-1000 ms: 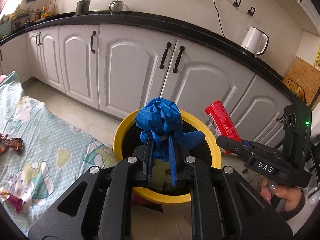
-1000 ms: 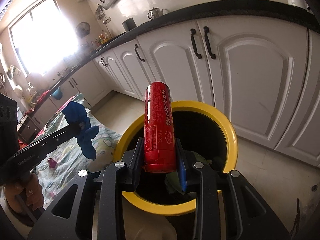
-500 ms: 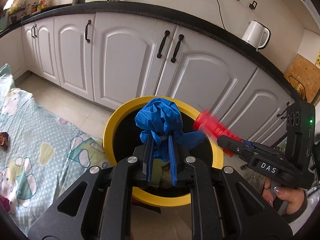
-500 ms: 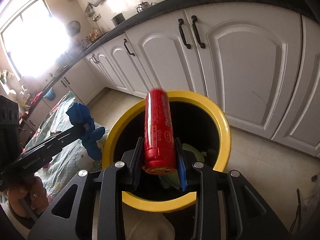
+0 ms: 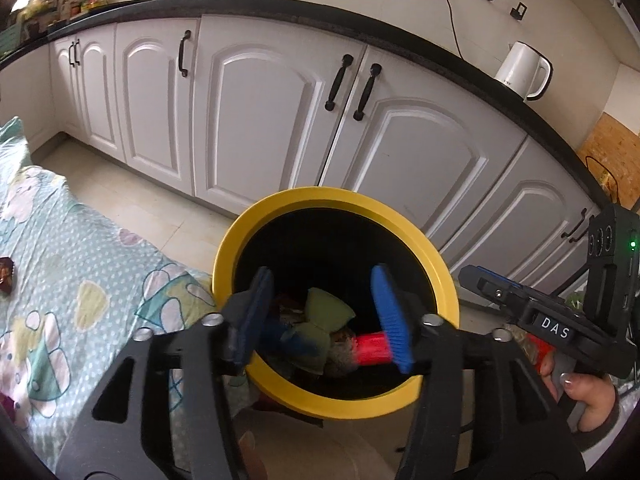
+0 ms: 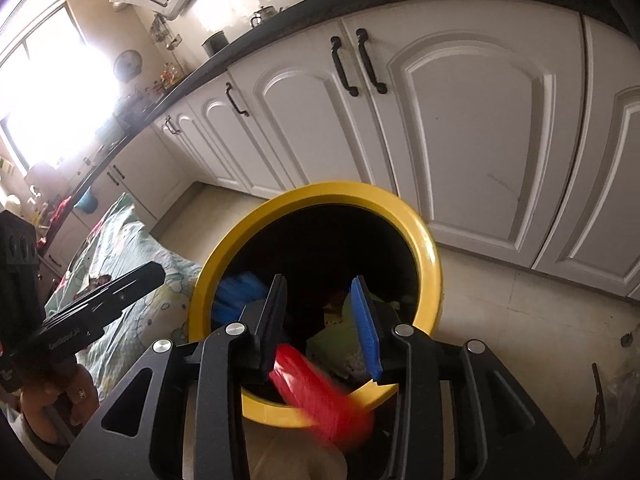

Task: Collect trash
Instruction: 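Open both grippers to drop the blue bag and red can into the bin, then move both tools back over the remaining candy wrappers on the bed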

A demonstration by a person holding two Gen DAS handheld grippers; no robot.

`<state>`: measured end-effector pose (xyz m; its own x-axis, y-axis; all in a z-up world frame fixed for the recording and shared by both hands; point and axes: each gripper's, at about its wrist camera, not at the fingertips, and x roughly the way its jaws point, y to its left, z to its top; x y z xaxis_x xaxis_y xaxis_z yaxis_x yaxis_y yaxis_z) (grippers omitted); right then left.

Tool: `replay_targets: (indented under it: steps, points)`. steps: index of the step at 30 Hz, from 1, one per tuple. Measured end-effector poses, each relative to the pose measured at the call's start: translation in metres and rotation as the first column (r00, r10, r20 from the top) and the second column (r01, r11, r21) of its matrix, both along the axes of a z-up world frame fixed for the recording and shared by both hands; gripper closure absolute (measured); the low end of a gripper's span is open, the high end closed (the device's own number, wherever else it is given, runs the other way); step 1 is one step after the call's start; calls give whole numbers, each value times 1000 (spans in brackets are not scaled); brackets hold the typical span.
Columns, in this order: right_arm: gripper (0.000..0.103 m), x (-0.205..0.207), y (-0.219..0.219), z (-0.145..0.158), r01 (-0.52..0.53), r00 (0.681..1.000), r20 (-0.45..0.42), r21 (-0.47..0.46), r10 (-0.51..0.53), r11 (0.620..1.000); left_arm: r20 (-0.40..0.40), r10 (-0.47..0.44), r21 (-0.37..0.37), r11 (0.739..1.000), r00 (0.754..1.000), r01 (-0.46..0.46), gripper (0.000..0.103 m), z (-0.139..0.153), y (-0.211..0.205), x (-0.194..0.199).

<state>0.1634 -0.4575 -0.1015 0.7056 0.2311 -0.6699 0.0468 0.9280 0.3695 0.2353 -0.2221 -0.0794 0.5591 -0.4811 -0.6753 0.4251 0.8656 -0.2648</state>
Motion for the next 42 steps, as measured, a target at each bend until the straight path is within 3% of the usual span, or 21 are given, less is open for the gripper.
replay_targets:
  steps: [9, 12, 15, 17, 25, 42]
  points:
    - [70, -1, -6, 3, 21, 1000, 6, -4, -21, 1000, 26, 11, 6, 1000, 1000, -11, 24, 7, 3, -6]
    - [61, -2, -4, 8, 23, 999, 24, -20, -22, 1000, 31, 17, 7, 1000, 999, -18, 12, 11, 8, -8]
    - [53, -6, -3, 16, 31, 998, 48, -30, -29, 999, 40, 33, 4, 999, 999, -33, 11, 16, 15, -11]
    - [42, -8, 0, 22, 32, 997, 66, -48, -29, 998, 47, 47, 0, 999, 998, -47, 11, 20, 21, -13]
    - [29, -13, 18, 42, 16, 992, 126, -87, -5, 996, 90, 106, -2, 994, 990, -107, 11, 37, 46, -24]
    - [23, -11, 91, 64, -128, 972, 176, -156, 155, 979, 194, 280, -1, 958, 940, -285, 11, 60, 126, -54]
